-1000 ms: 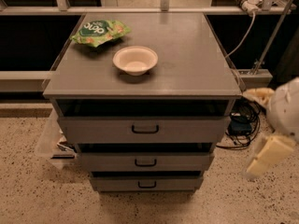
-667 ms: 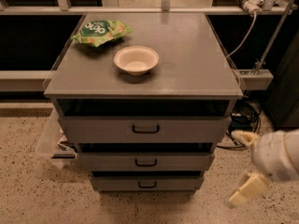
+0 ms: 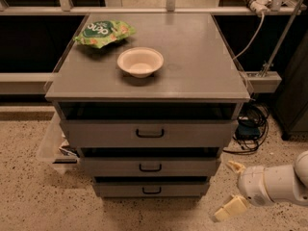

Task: Open bottom drawer

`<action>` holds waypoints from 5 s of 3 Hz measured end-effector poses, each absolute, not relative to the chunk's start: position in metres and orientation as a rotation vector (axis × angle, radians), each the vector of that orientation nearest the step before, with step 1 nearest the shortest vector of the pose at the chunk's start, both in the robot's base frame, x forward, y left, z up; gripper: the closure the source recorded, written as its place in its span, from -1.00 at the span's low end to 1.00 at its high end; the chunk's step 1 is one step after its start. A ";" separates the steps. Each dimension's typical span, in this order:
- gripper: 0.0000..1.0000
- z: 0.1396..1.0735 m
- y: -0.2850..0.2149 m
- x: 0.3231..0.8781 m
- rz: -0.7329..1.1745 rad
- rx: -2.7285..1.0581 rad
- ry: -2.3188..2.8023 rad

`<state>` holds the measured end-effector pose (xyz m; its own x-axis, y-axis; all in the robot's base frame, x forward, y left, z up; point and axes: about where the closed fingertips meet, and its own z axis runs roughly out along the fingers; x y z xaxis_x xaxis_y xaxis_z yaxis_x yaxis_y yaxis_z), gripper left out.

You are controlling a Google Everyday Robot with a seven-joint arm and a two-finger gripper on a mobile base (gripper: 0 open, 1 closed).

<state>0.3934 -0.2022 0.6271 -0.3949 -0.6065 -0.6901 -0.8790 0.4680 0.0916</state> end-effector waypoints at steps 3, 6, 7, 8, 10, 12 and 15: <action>-1.00 0.532 -0.192 0.416 0.631 -1.092 2.058; -1.00 0.428 -0.154 0.447 0.722 -1.073 2.002; -1.00 0.417 -0.157 0.440 0.714 -1.039 2.033; -1.00 0.382 -0.162 0.437 0.711 -0.994 2.044; -1.00 0.284 -0.134 0.436 0.840 -1.031 2.049; -1.00 0.243 -0.107 0.482 0.845 -1.111 2.002; -1.00 0.243 -0.122 0.538 0.665 -1.107 1.914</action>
Offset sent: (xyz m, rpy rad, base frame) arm 0.0270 -0.0081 -0.1108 0.1189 -0.0263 -0.1248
